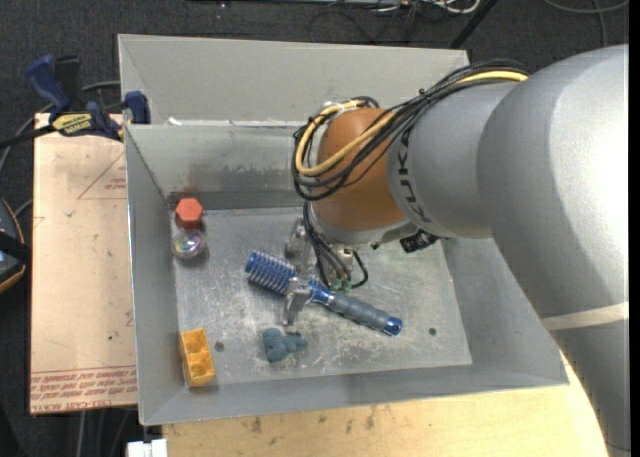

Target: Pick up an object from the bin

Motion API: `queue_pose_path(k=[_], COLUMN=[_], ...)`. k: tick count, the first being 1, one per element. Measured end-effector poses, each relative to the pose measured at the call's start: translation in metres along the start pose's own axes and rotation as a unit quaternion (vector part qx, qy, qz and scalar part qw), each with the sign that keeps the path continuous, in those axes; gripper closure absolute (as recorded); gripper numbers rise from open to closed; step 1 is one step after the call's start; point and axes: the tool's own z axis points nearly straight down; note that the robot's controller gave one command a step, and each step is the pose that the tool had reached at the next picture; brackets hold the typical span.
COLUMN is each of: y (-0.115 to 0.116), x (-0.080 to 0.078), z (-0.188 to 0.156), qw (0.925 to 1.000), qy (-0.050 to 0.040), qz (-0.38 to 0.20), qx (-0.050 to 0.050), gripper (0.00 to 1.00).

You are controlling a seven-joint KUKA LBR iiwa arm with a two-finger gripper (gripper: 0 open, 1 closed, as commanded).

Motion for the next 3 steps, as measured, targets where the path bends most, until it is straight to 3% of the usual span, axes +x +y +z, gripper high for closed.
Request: queue_pose_path(k=[1,2,3], y=[0.001,0.001,0.004], x=[0.014,0.013,0.014], z=[-0.027,-0.027,-0.001], qw=[0.9985,0.9944,0.9873], qy=[0.0033,0.0035,-0.0003], qz=[0.055,0.105,0.159], qx=[0.001,0.001,-0.001], gripper=[0.0,0.0,0.0])
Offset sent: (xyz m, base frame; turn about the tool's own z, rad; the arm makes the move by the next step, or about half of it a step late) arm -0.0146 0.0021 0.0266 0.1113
